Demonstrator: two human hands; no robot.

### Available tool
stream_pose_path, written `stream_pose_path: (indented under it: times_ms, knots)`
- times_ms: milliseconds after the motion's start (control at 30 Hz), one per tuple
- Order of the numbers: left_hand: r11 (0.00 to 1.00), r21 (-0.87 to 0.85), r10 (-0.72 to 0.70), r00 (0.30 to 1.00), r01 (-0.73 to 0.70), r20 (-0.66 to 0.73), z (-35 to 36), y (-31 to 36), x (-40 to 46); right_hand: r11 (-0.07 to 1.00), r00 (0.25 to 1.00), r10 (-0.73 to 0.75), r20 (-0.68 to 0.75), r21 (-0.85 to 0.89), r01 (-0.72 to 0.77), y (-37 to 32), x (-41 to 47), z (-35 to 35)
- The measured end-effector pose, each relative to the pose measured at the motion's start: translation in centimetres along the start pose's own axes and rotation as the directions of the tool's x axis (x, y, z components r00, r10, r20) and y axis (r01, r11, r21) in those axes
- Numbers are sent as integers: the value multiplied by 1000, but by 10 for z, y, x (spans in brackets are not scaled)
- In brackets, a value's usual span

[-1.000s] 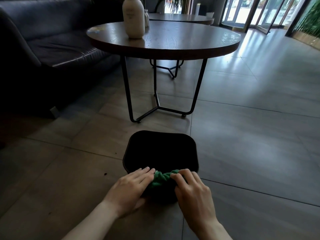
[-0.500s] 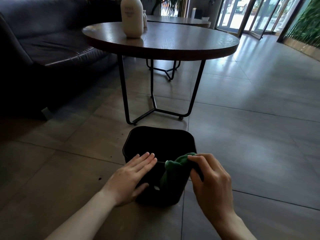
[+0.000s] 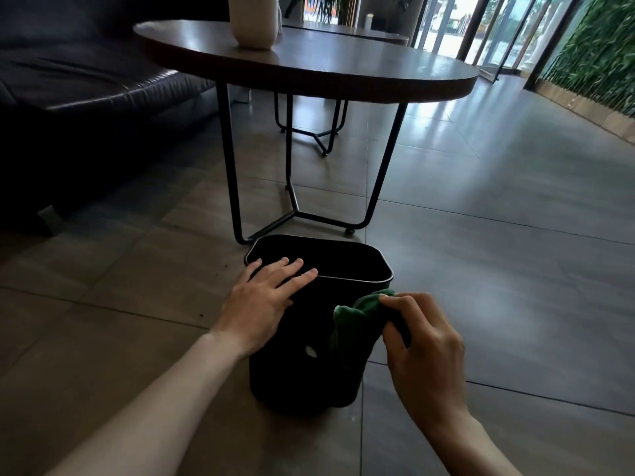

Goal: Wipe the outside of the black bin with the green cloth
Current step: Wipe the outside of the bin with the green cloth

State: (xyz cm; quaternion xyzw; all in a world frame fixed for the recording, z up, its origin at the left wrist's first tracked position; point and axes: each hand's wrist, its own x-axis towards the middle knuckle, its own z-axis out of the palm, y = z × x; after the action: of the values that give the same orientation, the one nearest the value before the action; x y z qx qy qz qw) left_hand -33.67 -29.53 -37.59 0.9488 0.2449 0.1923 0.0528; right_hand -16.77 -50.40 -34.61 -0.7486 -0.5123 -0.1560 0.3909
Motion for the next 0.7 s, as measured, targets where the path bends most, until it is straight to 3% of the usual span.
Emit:
stream_pose_path:
  times_ms: [167,700]
  knots:
    - [992,-124,-42,993,28,-108,-6,8,11,999,999,39,-8,-13,-39,1,-12,11]
    - [934,-357,-67,993,30,-94,-27,23,19,1000,999,-18,-37,-27,17,-11,5,-5]
